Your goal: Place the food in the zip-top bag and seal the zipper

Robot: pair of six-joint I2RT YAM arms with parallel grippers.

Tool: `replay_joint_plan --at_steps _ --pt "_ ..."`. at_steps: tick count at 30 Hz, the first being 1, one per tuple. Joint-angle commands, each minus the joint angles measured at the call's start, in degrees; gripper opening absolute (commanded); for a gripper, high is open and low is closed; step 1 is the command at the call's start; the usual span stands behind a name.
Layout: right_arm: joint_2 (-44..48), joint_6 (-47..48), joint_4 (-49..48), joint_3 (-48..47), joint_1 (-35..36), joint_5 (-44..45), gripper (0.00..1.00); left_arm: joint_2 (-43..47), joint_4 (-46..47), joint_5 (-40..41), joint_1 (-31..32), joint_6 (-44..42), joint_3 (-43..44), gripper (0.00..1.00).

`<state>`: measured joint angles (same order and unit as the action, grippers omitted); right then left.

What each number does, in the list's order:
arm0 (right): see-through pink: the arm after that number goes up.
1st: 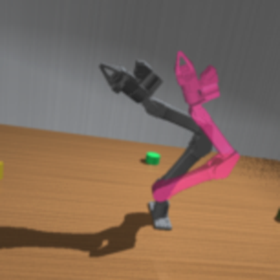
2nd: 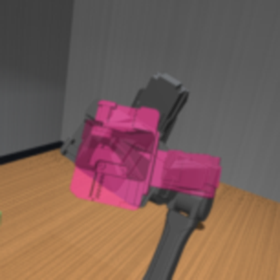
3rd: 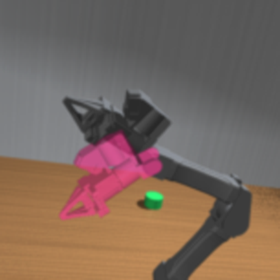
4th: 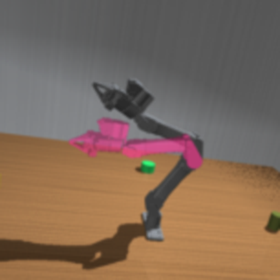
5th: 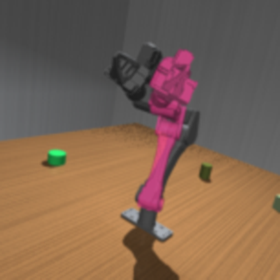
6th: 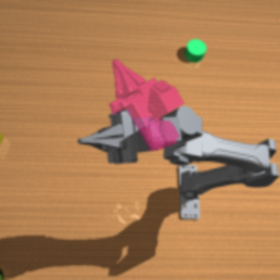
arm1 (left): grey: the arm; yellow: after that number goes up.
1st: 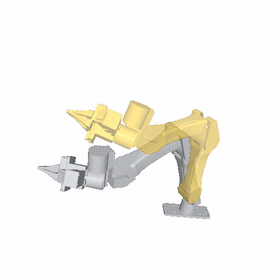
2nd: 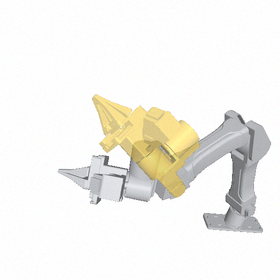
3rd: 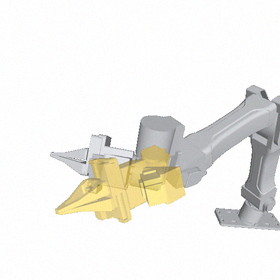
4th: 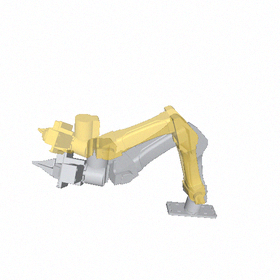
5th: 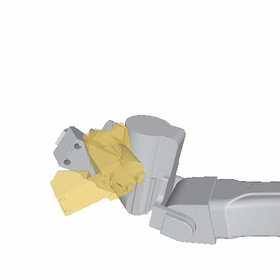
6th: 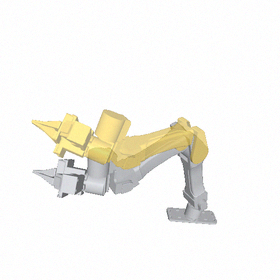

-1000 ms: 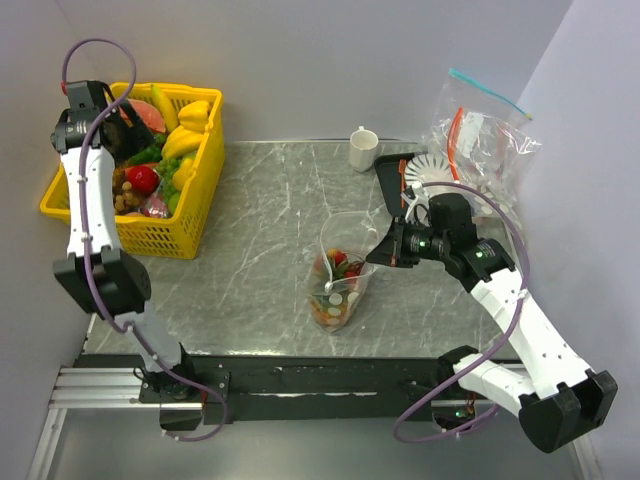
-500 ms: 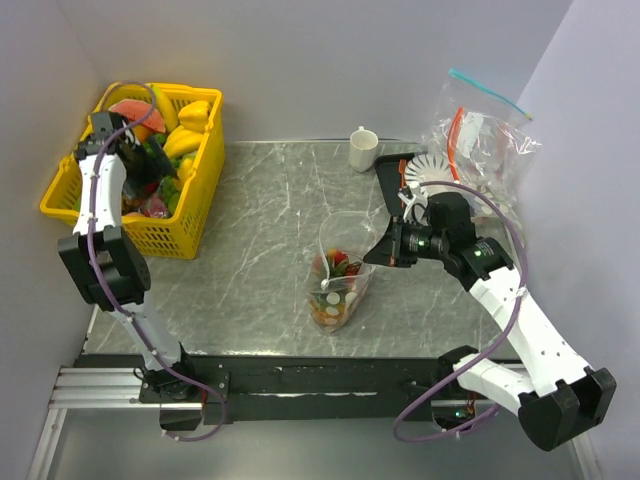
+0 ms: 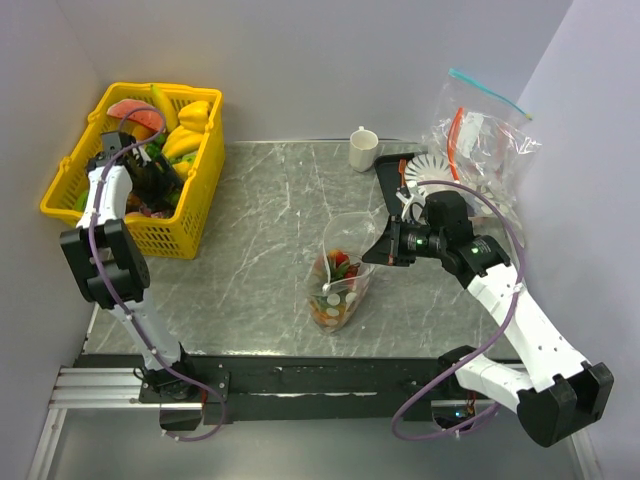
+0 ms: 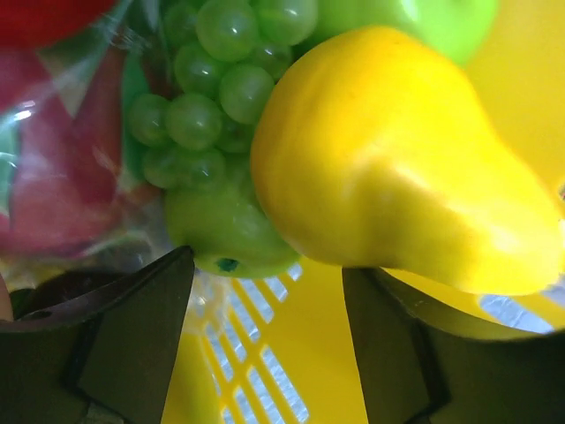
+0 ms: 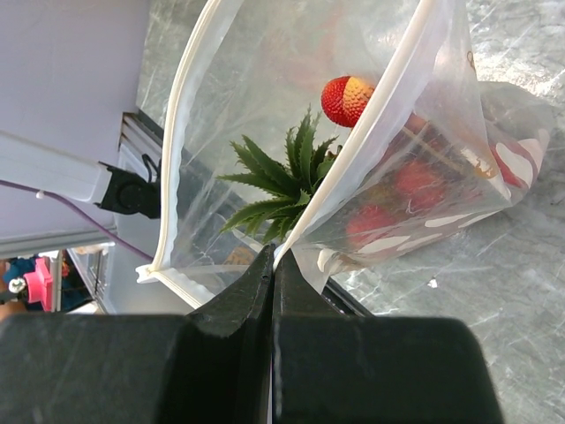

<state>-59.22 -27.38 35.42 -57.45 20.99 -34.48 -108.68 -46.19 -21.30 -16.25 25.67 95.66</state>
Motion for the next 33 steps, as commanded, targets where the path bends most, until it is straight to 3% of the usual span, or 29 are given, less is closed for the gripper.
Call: replay_joint_plan --at_steps 1,5,6,7,15,17,21,24,28,33 --pt "1.39 0.04 -2.37 -1.61 -0.08 -1.38 0.00 -1.71 4.18 -1.65 0.52 1.84 -1.00 0.74" --pt "1.91 0.22 -2.02 -1.44 -0.08 -1.12 0.00 0.75 4.53 2.68 0.17 0.70 -1.87 0.63" --pt "1.92 0.22 -1.93 -1.44 -0.08 -1.12 0.00 1.36 5.06 0.75 -0.18 0.78 -2.31 0.50" --pt "1.83 0.22 -1.85 -1.52 0.01 -1.12 0.00 1.98 5.67 -1.27 -1.49 1.05 -2.58 0.45" --pt "2.00 0.57 -0.53 -2.84 -0.08 -0.33 0.00 12.70 12.18 -16.30 -10.02 7.19 -2.50 0.29" --pt "1.83 0.39 -0.61 -2.93 -0.08 -0.50 0.00 13.58 11.13 -14.31 -11.08 7.03 -0.13 0.29" --pt "1.65 0.13 -0.79 -3.28 -0.08 -0.94 0.00 12.71 8.40 -5.60 -11.08 5.71 5.14 0.80" --pt "1.83 0.04 -0.88 -3.37 0.01 -0.68 0.00 9.11 5.95 -2.53 -11.08 4.13 10.85 0.99" --pt "1.65 0.48 -0.44 -4.25 0.01 -1.29 0.00 3.93 4.36 3.18 -11.08 2.90 18.06 0.99" --pt "1.39 0.66 -0.09 -4.86 -0.08 -2.35 0.00 -1.87 6.47 9.34 -9.42 0.00 19.56 0.99"
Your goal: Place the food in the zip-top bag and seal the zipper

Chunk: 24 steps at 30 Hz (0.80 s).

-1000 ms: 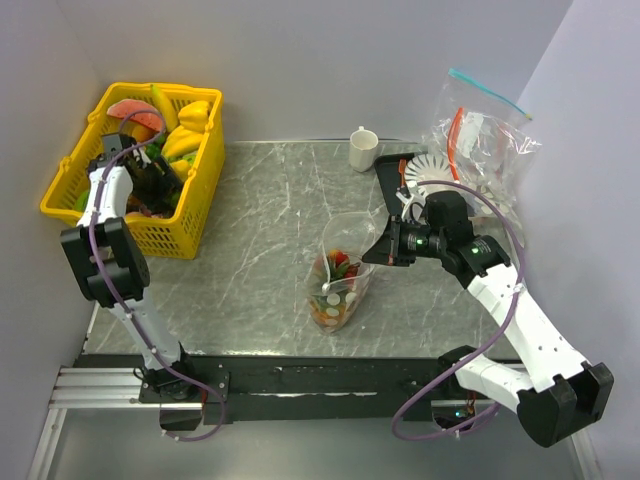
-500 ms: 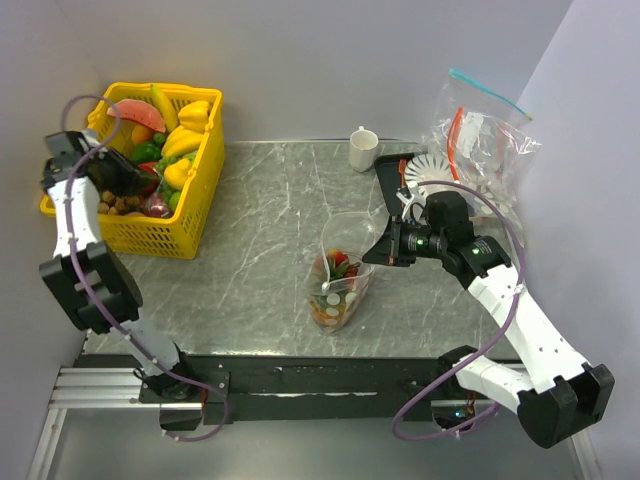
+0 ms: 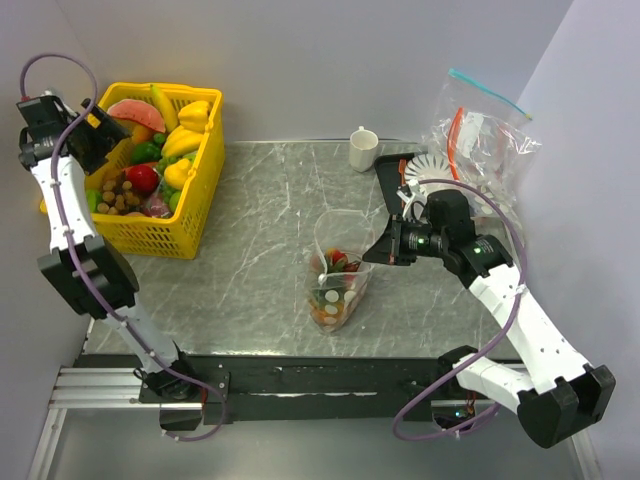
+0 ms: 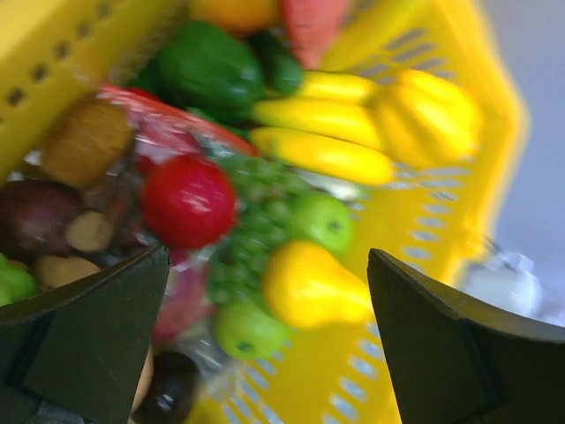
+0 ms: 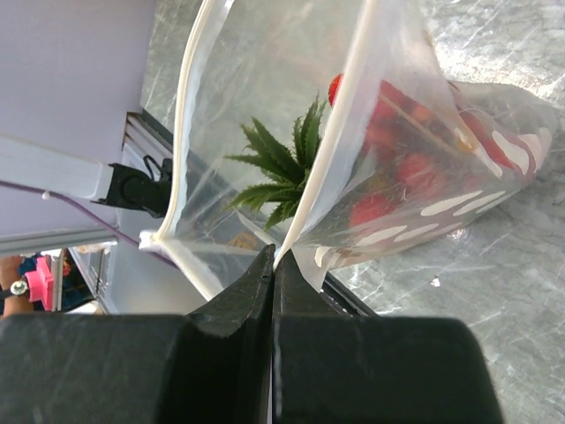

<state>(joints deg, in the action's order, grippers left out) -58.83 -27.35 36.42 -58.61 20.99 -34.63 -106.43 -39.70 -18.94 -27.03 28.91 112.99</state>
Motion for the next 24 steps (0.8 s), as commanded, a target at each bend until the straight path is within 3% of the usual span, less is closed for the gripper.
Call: replay_joint_plan --at_steps 1,8,13,16,20,24 --pt "1.08 0.55 -1.27 -3.88 -0.08 -2.37 0.00 -5.87 -0.11 7.86 1.80 -4.55 2.50 0.99" --pt "1.26 -0.77 -2.68 -3.44 -0.08 -2.46 0.00 -13.71 -0.11 13.48 5.31 -5.79 2.67 0.99" --pt "1.43 -0.42 -1.45 -3.88 -0.08 -1.84 0.00 -19.85 -0.72 12.00 5.40 -5.53 4.16 0.95" --pt "1.96 -0.51 -1.00 -3.97 -0.08 -1.40 0.00 -21.97 -1.87 10.59 5.32 -5.18 6.63 0.86" --pt "2.66 -0.77 -1.00 -3.44 -0.08 -1.31 0.00 -19.17 -0.82 10.15 5.32 -4.91 6.11 0.60" --pt "2.75 -0.51 -0.74 -3.35 0.01 -1.31 0.00 -11.89 1.64 12.34 5.41 -5.00 2.77 0.54"
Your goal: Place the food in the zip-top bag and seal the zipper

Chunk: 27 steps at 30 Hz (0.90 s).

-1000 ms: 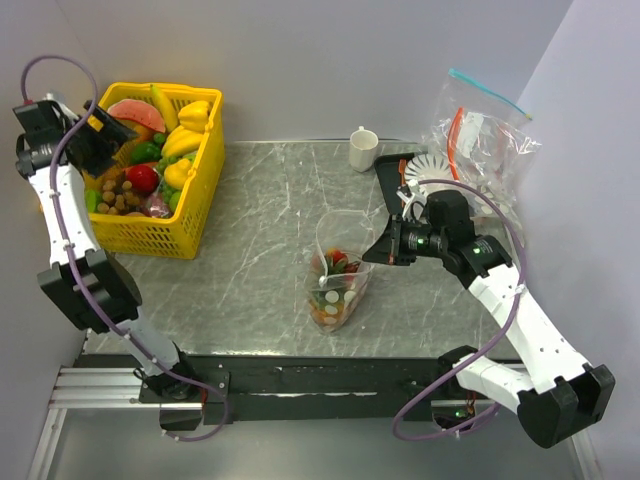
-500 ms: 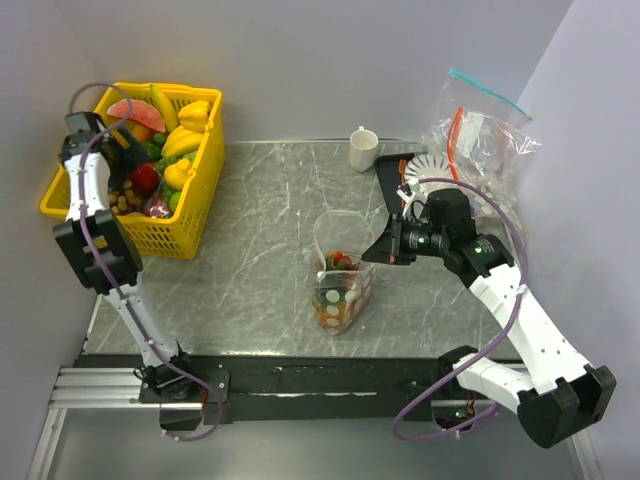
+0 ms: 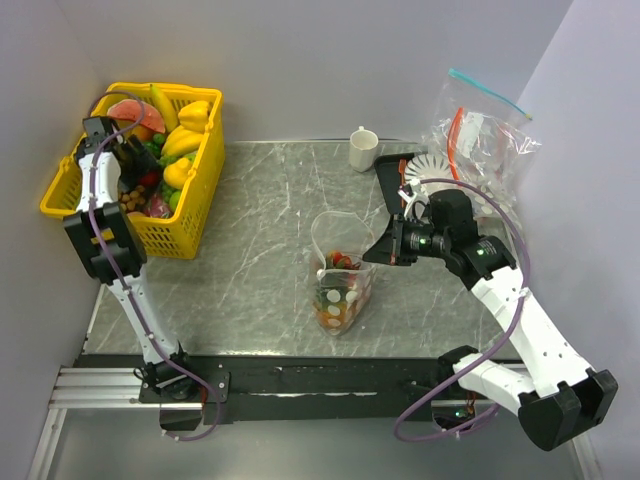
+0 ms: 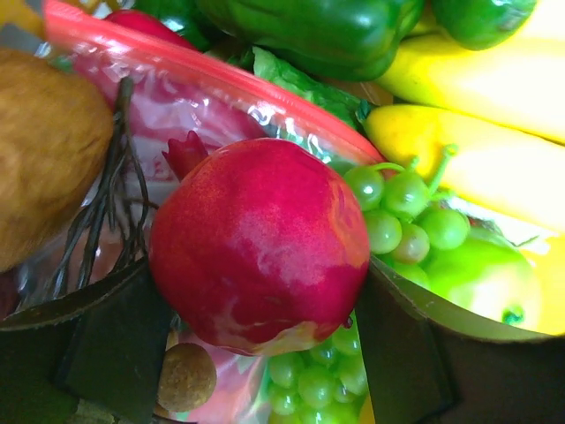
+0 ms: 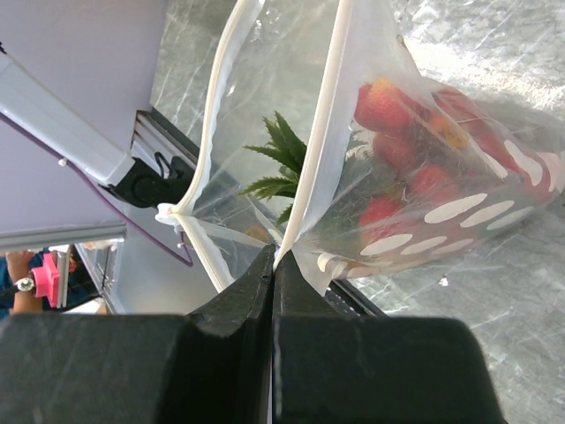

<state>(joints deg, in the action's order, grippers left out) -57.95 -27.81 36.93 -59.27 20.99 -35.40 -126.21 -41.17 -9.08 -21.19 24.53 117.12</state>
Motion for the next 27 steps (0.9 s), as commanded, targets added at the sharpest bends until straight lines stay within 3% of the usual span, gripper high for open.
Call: replay_joint_plan --at_steps 1,6,12,15,19,22,27 --pt "1.71 0.04 -1.16 -2.70 -0.07 -0.46 0.00 11.04 3.81 2.84 -0.43 -0.89 -2.06 0.54" --pt "1.53 -0.66 -2.21 -1.65 -0.07 -1.86 0.00 17.13 6.53 2.41 -0.34 -1.51 -3.48 0.42" --pt "1.00 -1.63 -4.41 -1.03 -0.07 -2.57 0.00 17.31 0.66 -0.75 0.01 -1.95 2.32 0.39" --pt "0.91 -1.54 -4.41 -1.20 -0.07 -2.22 0.00 22.39 -0.41 -4.88 0.45 -0.72 0.05 0.41" --pt "0.39 -1.37 -4.14 -1.82 -0.08 -2.48 0.00 30.22 5.29 -24.25 0.97 3.41 -9.17 0.40" --pt "-0.05 -1.46 -4.50 -1.82 0.01 -3.53 0.00 34.45 6.98 -32.38 4.48 4.82 -13.58 0.40" --pt "-1.11 -0.84 -3.80 -2.26 -0.08 -2.49 0.00 44.70 10.47 -31.35 18.27 7.17 -21.56 0.41"
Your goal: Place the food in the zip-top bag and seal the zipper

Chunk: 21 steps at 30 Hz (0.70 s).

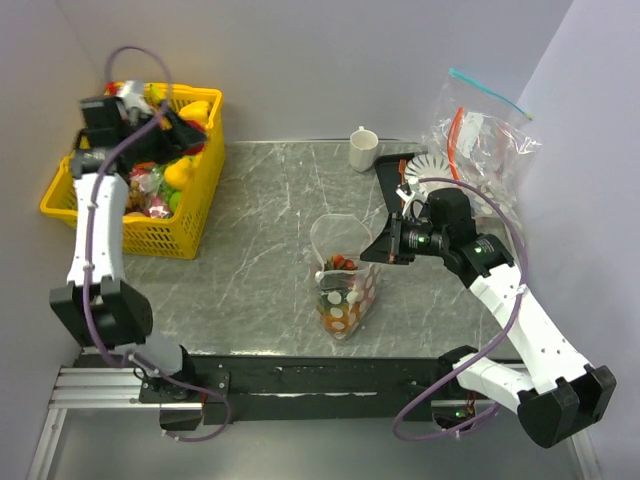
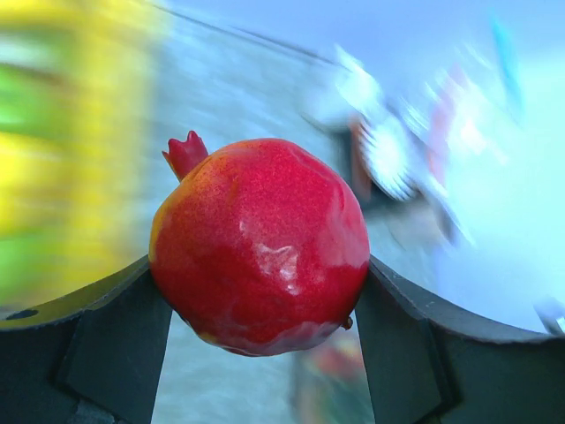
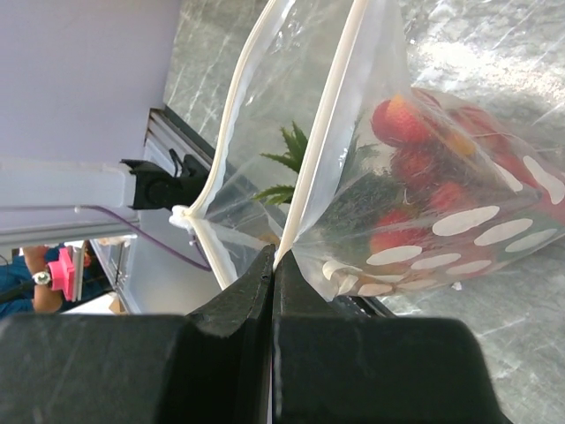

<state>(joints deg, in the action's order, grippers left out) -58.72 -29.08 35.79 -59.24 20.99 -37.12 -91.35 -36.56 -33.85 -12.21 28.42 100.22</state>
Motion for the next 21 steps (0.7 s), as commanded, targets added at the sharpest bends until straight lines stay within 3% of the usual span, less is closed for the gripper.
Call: replay_joint_plan --at_steps 1,4,13,21 --pt "-0.34 0.69 -2.48 -2.28 0.01 0.03 0.00 11.70 7.88 -6.67 11.48 4.43 -6.86 0.40" --pt "-0.34 1.57 -1.17 -2.63 -0.08 2.93 0.00 17.95 15.80 -5.62 20.36 9.36 -15.04 0.38" --pt "0.88 4.55 2.88 -4.39 -0.07 8.20 0.00 21.92 17.65 7.30 41.81 11.83 -25.16 0.39" --pt "2.29 4.30 2.89 -3.86 -0.08 8.39 0.00 10.96 13.10 15.38 57.99 10.52 -18.06 0.43"
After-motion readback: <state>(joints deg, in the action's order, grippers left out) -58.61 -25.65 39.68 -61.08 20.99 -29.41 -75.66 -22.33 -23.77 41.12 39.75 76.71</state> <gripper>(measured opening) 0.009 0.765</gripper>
